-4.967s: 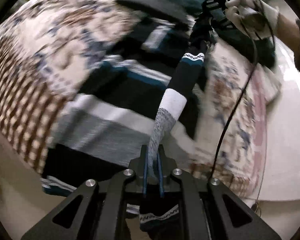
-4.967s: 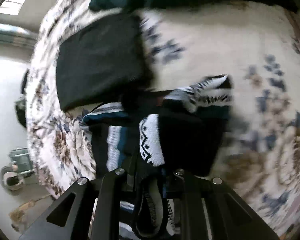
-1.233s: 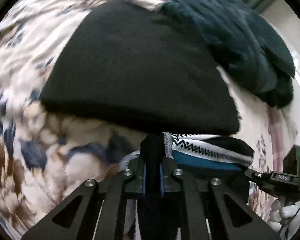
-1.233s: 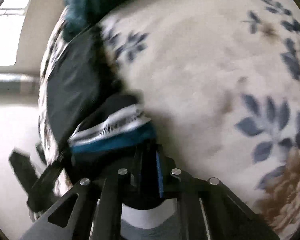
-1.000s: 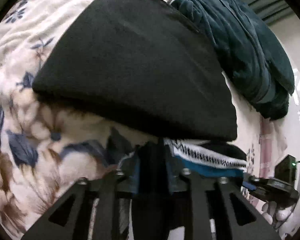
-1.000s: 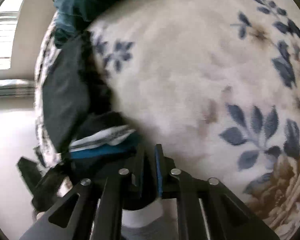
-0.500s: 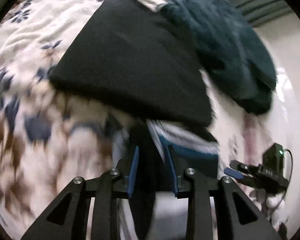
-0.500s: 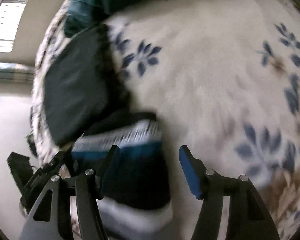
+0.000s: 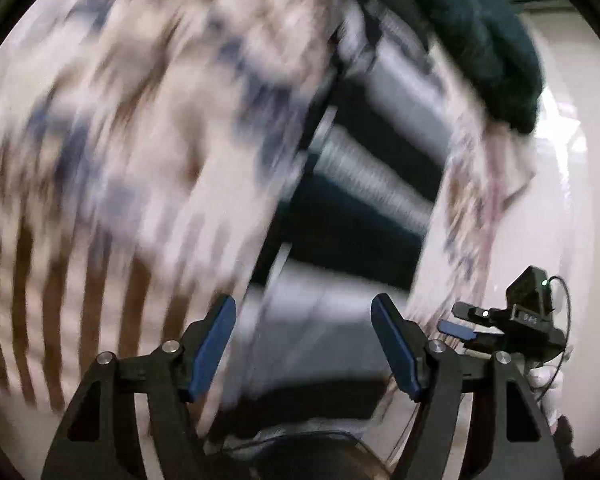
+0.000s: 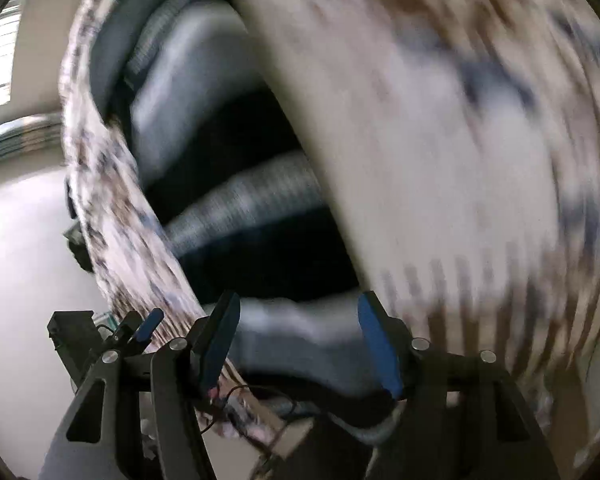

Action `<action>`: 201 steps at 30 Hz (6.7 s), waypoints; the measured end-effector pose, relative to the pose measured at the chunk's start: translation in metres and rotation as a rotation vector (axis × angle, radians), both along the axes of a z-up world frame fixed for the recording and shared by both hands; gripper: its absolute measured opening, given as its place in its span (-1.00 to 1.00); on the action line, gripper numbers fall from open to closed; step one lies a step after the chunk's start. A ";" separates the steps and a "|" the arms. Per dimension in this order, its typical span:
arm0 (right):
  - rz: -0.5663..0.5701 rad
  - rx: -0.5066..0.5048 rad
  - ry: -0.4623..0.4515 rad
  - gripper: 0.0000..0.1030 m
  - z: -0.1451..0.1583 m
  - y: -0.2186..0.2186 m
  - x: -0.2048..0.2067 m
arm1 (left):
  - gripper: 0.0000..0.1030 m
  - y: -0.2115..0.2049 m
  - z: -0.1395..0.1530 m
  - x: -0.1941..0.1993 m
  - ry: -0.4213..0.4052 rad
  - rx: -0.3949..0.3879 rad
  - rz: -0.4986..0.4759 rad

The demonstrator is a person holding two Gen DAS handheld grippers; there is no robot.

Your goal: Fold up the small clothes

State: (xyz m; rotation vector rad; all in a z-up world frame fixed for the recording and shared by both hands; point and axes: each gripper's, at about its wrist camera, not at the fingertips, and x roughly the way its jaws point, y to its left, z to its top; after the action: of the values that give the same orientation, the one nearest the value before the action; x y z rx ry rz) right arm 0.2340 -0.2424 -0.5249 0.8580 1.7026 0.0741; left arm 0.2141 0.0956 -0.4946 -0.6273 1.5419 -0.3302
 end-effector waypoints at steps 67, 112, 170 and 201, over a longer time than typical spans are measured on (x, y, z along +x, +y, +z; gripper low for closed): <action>0.041 0.303 -0.229 -0.68 -0.005 0.051 -0.194 | -0.79 0.020 0.049 -0.146 -0.187 -0.044 0.074; -0.159 0.119 -0.460 -0.69 0.055 -0.020 0.201 | -0.77 -0.056 0.060 0.270 -0.393 -0.158 0.206; 0.128 -0.035 -0.332 0.46 0.016 -0.069 0.287 | 0.35 0.001 0.007 0.175 -0.199 -0.139 0.372; 0.326 0.266 -0.306 -0.52 -0.080 -0.025 0.358 | -0.52 -0.064 -0.053 0.135 -0.260 -0.160 0.831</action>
State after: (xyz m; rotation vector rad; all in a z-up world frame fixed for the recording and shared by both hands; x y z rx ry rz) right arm 0.5922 -0.2670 -0.6049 0.7101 1.5450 0.6343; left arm 0.3490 0.0320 -0.5475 -1.2325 0.9061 0.1024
